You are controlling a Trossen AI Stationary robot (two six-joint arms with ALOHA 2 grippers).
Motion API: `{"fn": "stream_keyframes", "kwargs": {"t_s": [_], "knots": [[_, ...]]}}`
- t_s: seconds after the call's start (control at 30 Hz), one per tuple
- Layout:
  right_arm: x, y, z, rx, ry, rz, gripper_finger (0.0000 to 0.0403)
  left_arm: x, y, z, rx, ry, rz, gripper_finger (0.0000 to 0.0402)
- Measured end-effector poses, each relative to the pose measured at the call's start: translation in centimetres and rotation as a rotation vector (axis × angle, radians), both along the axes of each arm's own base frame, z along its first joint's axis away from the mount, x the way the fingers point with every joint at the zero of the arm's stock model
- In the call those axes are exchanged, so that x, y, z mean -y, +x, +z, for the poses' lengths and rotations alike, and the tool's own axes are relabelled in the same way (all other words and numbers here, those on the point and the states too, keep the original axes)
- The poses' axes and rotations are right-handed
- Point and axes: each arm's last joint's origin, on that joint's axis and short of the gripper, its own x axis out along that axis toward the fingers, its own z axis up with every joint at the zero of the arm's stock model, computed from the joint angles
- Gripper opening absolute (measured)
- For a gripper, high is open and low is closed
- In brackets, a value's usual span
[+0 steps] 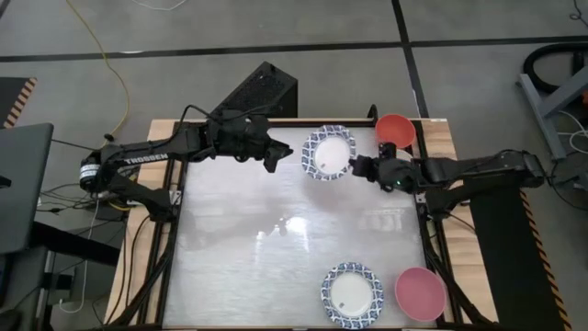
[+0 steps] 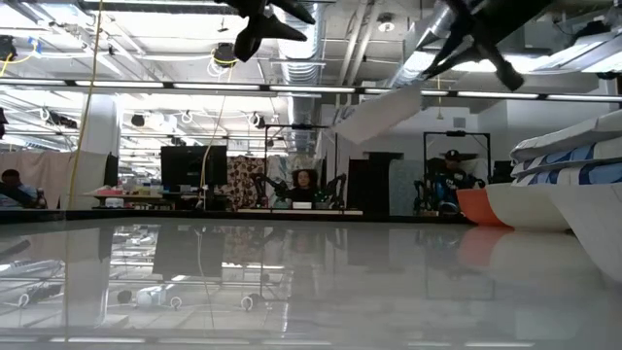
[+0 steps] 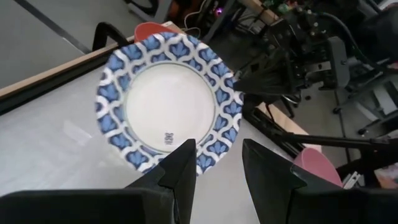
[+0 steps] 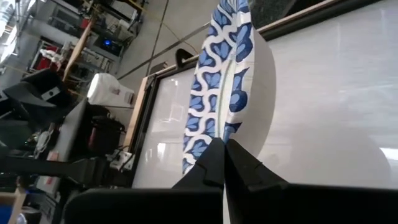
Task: Nest bowls inside each other
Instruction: Stack the top white blue patterned bowl on top of the white blue patterned bowls
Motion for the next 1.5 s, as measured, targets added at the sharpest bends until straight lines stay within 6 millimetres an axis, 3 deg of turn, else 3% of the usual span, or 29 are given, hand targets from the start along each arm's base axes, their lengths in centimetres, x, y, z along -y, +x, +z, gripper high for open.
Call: {"fn": "stream_keyframes", "kwargs": {"t_s": [0.67,1.23,1.5], "knots": [[-7.2,-3.0,0.2,0.147,-0.064,0.012,0.0014,2.1,0.7,0.9,0.105,-0.043,-0.019,0.0119],[-11.5,-4.6,-0.5,0.298,-0.077,0.032,0.0014,3.5,1.1,1.6,0.177,-0.034,-0.066,0.0119],[-13.2,-4.9,-1.3,0.318,-0.03,0.082,0.0014,3.9,1.1,1.6,0.178,-0.025,-0.009,0.0119]]}}
